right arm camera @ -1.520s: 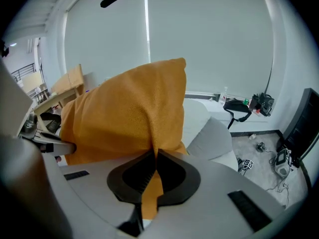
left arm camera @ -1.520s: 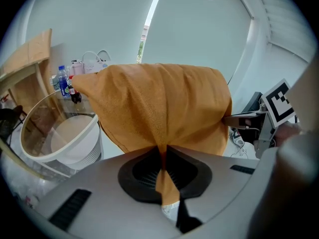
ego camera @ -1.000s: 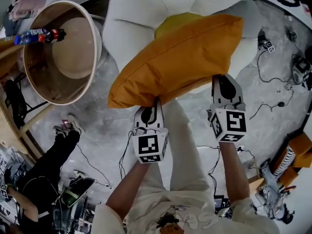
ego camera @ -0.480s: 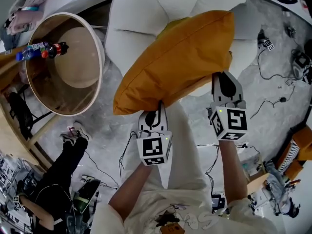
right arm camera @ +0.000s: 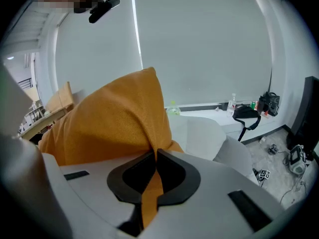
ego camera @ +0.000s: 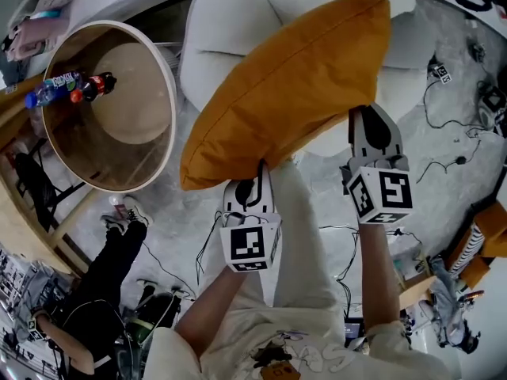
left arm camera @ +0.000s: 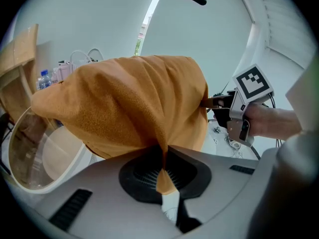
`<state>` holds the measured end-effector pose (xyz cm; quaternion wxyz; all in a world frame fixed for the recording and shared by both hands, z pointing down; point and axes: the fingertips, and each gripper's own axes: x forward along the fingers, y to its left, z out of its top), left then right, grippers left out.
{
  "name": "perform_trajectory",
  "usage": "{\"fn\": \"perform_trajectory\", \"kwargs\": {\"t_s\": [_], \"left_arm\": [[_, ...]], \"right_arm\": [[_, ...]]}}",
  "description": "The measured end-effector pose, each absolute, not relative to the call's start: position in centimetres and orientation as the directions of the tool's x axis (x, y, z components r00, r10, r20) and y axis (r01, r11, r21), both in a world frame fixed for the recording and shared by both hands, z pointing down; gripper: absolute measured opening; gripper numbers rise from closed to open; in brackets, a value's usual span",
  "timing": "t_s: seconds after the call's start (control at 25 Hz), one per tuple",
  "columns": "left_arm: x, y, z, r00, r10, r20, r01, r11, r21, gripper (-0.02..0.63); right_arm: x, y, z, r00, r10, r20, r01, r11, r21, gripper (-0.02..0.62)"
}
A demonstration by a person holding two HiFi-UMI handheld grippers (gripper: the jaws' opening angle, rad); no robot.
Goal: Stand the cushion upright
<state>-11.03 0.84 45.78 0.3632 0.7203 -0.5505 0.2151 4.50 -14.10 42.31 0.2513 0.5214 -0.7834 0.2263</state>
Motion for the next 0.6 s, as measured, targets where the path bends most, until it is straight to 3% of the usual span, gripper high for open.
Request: {"fn": "perform_trajectory", "kwargs": {"t_s": [0.6], "left_arm": [[-14.6, -6.7, 42.9, 0.262, -0.724, 0.638, -0.951, -0.082, 0.297, 0.014]], "right_arm": [[0.7, -22.0, 40.3, -0.392, -0.721, 0.571, -0.909, 0.400, -0.119, 0.031]]}}
